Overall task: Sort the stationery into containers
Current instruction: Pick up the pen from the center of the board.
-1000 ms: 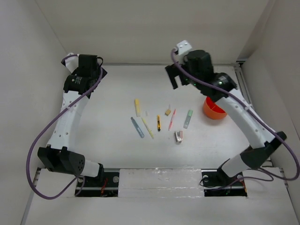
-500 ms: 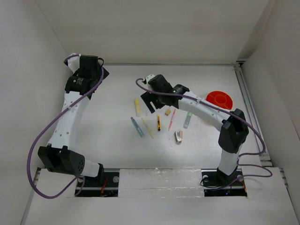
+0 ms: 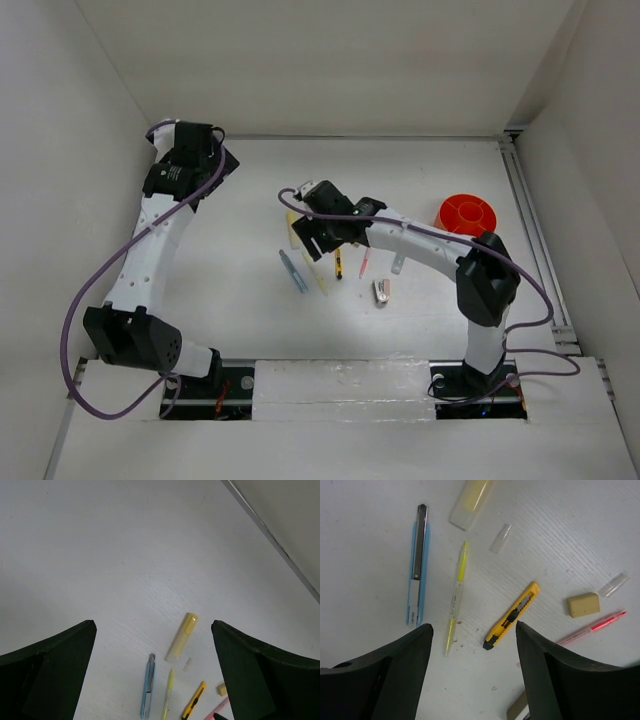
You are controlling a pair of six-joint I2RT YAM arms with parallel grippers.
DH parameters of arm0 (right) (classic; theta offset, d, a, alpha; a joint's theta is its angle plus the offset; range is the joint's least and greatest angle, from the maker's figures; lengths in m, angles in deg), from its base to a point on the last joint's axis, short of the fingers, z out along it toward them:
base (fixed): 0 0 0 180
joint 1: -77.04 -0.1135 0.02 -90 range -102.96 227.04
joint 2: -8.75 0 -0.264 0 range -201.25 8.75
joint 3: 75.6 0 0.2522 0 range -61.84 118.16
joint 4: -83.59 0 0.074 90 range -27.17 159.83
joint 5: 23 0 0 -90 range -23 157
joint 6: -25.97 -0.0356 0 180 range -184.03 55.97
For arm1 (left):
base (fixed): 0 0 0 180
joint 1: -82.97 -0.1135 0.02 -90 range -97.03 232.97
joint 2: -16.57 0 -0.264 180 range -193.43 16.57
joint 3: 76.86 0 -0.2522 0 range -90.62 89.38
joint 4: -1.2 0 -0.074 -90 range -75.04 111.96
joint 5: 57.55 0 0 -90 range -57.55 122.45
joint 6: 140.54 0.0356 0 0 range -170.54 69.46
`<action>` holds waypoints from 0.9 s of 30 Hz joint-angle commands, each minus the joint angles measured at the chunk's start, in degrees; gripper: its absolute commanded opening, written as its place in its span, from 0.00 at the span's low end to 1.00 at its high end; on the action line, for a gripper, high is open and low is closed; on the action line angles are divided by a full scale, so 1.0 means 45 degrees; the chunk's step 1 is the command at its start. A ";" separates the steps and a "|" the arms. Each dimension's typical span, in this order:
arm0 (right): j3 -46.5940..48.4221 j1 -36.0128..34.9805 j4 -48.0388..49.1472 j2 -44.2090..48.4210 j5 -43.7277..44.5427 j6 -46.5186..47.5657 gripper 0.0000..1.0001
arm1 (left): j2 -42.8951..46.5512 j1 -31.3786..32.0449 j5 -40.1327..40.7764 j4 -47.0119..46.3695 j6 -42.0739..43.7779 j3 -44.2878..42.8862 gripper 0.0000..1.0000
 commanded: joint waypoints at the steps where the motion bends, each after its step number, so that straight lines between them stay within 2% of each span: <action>1: -0.0231 -0.0359 0.0444 -0.0276 -0.0190 -0.0557 0.72 | 0.0010 -0.0084 -0.0277 0.0001 0.0235 0.0056 1.00; 10: -0.0351 -0.0593 0.0522 -0.0686 0.0025 -0.1008 0.69 | 0.0303 -0.0084 -0.0648 -0.0017 0.0235 0.0835 1.00; 12: -0.0351 -0.0593 0.0522 -0.0803 0.0025 -0.1008 0.63 | 0.0303 -0.0084 -0.0901 -0.0017 0.0235 0.0837 1.00; 14: -0.0351 -0.0593 0.0522 -0.1133 0.0025 -0.1008 0.62 | 0.0303 -0.0084 -0.1076 -0.0133 0.0235 0.0954 1.00; 15: -0.0119 -0.0593 0.0406 -0.1270 0.0025 -0.1008 0.57 | 0.0419 -0.0084 -0.1194 -0.0134 0.0235 0.0954 1.00; 18: 0.0331 -0.0593 0.0094 -0.1662 -0.0091 -0.1008 0.57 | 0.0420 -0.0084 -0.1195 -0.0134 0.0351 0.0954 1.00; 27: -0.0019 -0.0710 0.0210 -0.1896 -0.0463 -0.1144 0.57 | 0.0771 -0.0084 -0.0922 -0.0134 0.0352 0.1618 1.00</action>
